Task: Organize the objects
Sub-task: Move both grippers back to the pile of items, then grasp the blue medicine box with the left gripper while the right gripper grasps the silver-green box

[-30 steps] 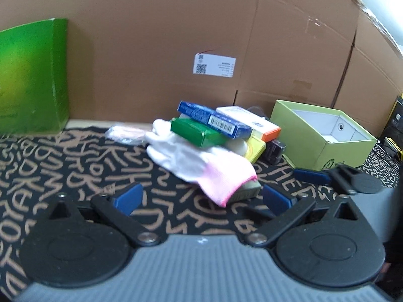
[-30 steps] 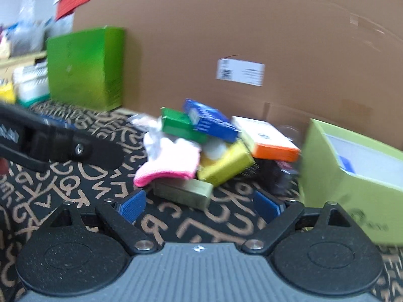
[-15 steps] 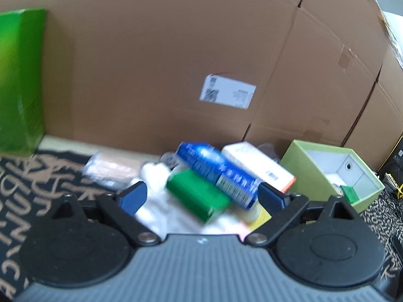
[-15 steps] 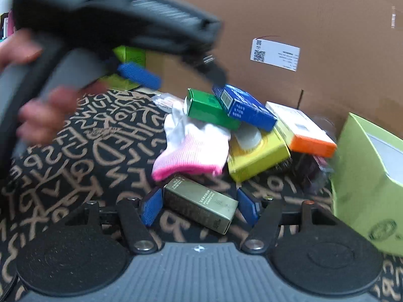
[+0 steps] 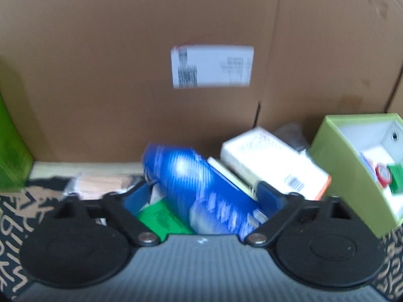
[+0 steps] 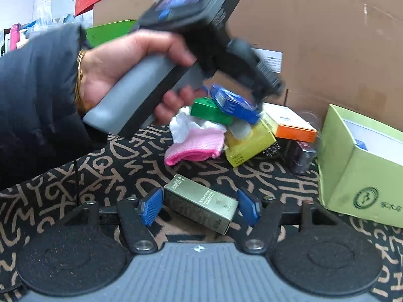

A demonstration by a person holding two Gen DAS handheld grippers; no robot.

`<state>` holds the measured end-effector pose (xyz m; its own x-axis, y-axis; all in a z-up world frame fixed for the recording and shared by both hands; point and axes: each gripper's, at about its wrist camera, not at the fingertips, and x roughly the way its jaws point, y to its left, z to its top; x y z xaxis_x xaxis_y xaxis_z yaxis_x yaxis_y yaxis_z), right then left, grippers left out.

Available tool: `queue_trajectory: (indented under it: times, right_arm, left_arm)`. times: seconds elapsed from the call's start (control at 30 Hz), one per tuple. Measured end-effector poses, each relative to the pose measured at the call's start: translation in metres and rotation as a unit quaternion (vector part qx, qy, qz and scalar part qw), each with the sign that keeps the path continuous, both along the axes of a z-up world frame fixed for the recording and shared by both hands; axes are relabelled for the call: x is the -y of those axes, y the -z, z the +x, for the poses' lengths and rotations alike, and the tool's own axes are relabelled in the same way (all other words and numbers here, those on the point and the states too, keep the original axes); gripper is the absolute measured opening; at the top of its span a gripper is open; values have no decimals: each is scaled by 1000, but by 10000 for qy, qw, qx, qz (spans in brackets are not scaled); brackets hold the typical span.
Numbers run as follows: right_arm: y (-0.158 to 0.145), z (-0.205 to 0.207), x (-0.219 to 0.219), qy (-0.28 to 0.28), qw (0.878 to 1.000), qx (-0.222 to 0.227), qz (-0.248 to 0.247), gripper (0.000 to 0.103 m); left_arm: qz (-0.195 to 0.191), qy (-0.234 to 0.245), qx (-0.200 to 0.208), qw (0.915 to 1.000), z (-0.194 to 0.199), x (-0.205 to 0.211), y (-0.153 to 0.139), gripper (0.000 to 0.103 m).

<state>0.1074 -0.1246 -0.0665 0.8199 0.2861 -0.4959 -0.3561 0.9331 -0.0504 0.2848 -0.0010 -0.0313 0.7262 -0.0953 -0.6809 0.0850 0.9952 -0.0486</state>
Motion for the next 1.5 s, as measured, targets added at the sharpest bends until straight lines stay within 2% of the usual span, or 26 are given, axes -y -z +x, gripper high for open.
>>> queue_trajectory:
  times: [0.03,0.07,0.1,0.13,0.17,0.2,0.23,0.4,0.5,0.67,0.8,0.83,0.9,0.93,1.1,1.23,1.3,1.4,1.47,1.5]
  right_arm:
    - [0,-1,2,30,10000,-10,26,69]
    - [0,-3,4,51,10000,-21,50,69]
    - [0,-4,6,65,9999,-36,73,69]
    - [0,-5,7,64,9999,-46,85,69]
    - [0,-6,8,60,9999,-48,92,69]
    - [0,-8,8,59,9999,-45,97,69]
    - [0,-10,9,59,9999,-49,106,69]
    - [0,-16,10,128,9998,-122,114,69]
    - [0,-19,13,219,9990,-352,150,69]
    - [3,-29,12,-47,9973,-733,90,71]
    - [2,-41,9,-348,9967,-731,-81,71]
    - [1,-43,8,-393,9968,-682,-142,71]
    - [0,-42,5,-372,9972,-584,-269,70]
    - [0,-40,4,-310,9975,-552,-304,70]
    - [1,-31,3,-242,9981,-534,-170,68]
    - [4,-28,-1,-260,9977,-605,-148,59]
    - [5,-27,-1,-242,9978,-609,-118,58]
    - [5,-24,-1,-213,9978,-625,-57,56]
    - [6,-23,-1,-213,9977,-642,-31,48]
    - [6,-23,-1,-224,9977,-644,5,45]
  left_arm:
    - [-116,20,14,9999,-5,-5,2,78]
    - [-117,45,-43,9999,-9,-8,4,61]
    - [-179,107,-88,9997,-15,-13,6,49]
    - [-311,180,-14,9994,-23,-19,7,48]
    - [-362,256,32,9990,-30,-23,6,39]
    - [-426,295,54,9986,-38,-27,5,24]
    - [-503,313,22,9982,-45,-30,3,19]
    - [-770,562,34,9954,-84,-44,3,19]
    - [-1071,754,-18,9914,-111,-53,2,19]
    - [-1161,898,-116,9891,-151,-61,6,20]
    - [-1260,902,-148,9878,-169,-67,13,22]
    - [-1233,911,-116,9881,-171,-67,13,25]
    - [-1206,910,-47,9885,-171,-66,11,39]
    - [-1171,895,-24,9891,-169,-65,9,40]
    - [-923,844,215,9919,-166,-58,-3,41]
    - [-755,914,280,9926,-157,-53,-8,40]
    - [-713,942,222,9927,-151,-50,-6,36]
    - [-750,958,83,9925,-141,-44,0,36]
    - [-725,961,26,9927,-137,-41,5,36]
    - [-722,987,7,9925,-136,-41,7,29]
